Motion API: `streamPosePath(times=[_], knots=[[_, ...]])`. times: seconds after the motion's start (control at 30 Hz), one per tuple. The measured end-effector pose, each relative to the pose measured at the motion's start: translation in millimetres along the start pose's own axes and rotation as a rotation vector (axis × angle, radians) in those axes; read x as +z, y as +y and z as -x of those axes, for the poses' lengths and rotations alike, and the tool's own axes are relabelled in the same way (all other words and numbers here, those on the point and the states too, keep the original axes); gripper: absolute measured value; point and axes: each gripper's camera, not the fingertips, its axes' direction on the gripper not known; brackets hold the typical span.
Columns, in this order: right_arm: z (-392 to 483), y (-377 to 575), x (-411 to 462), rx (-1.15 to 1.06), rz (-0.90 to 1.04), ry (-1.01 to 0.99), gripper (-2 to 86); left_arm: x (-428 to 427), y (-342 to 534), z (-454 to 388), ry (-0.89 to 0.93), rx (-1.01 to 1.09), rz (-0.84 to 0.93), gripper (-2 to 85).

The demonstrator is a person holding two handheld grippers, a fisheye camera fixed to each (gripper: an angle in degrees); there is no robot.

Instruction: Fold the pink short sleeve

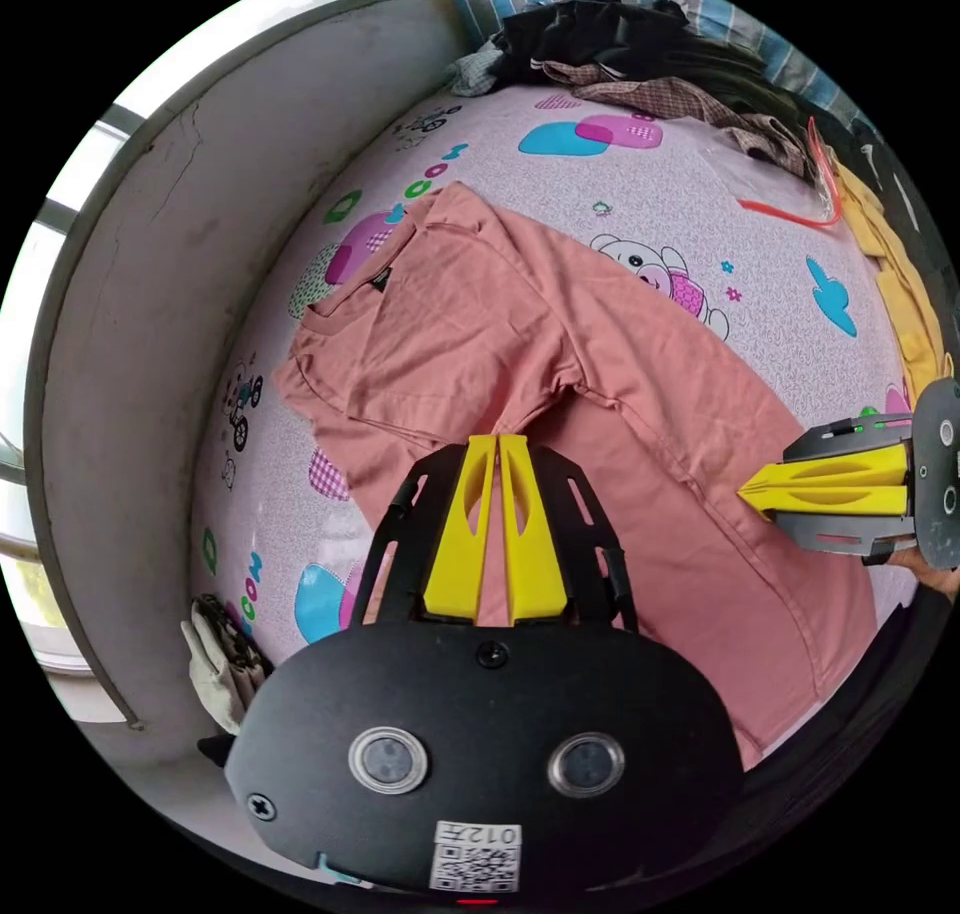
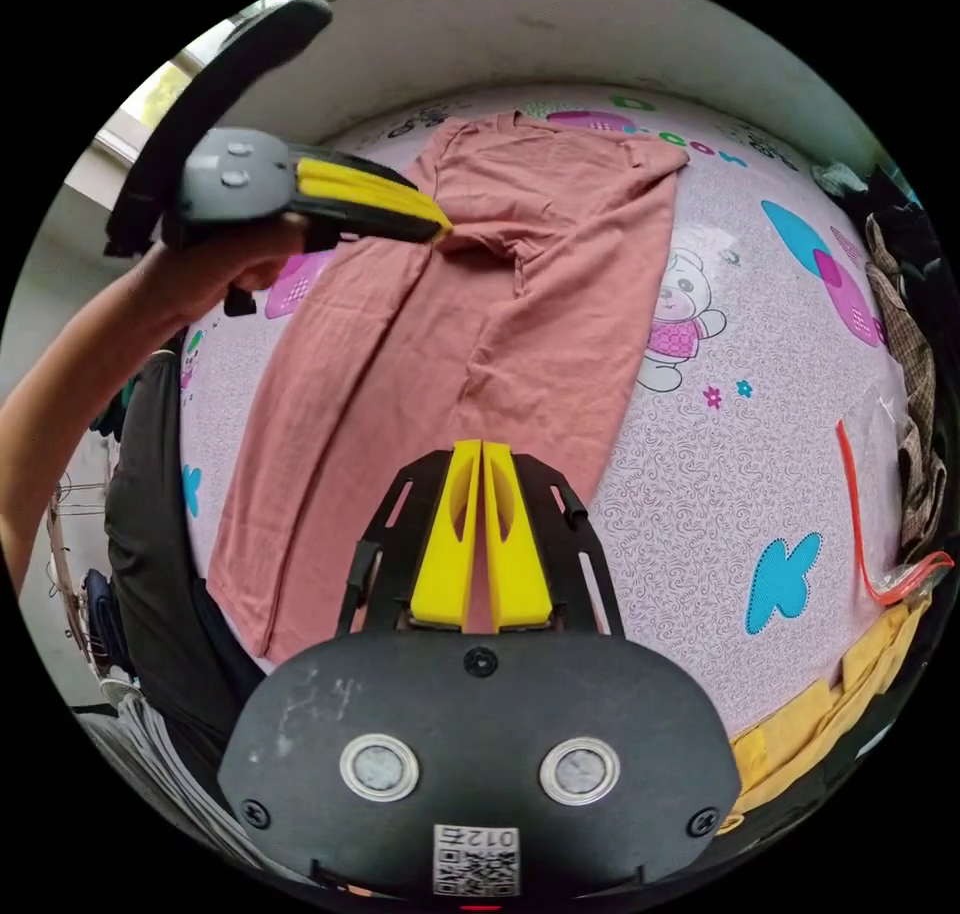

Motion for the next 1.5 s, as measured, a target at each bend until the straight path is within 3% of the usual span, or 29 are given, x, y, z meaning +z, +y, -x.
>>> streamPosePath(times=[0.23, 0.37, 0.53, 0.7, 0.83, 1.0, 1.07, 1.33, 1.5], knots=[[-3.5, -15.0, 11.4, -0.009, 0.019, 0.010, -0.8, -9.2, -5.3, 17.7, -0.007, 0.032, 0.017, -0.2], [-5.7, -23.0, 17.0, -0.017, 0.034, 0.015, -0.8, 3.5, -5.0, 19.0, -0.144, -0.018, 0.081, -0.2], [-7.6, -29.2, 25.2, -0.034, 0.021, 0.035, -0.9, -5.9, 8.8, 48.0, -0.034, -0.176, 0.022, -0.2], [-12.3, -32.9, 32.4, -0.029, 0.003, 0.037, -0.9, -28.3, 34.8, 88.5, 0.200, -0.348, -0.075, 0.0], [-9.0, -37.9, 39.8, -0.049, 0.004, 0.083, -0.8, -38.3, 31.2, 100.3, 0.134, -0.369, -0.089, 0.2], [-11.4, -43.6, 48.0, -0.061, 0.006, 0.103, -0.8, -20.7, 32.6, 175.1, 0.302, -0.714, -0.101, 1.9], [-14.9, -45.6, 50.7, -0.065, 0.008, 0.093, -0.8, -15.0, 29.0, 193.5, 0.291, -0.737, -0.107, 2.3], [-35.6, -53.0, 61.3, -0.052, 0.011, 0.030, -0.9, -5.3, -21.1, 219.8, 0.122, -0.411, -0.091, 3.2], [-39.1, -74.0, 52.4, -0.064, -0.118, 0.034, -0.9, 6.8, -34.4, 232.3, 0.108, -0.276, -0.023, 2.6]])
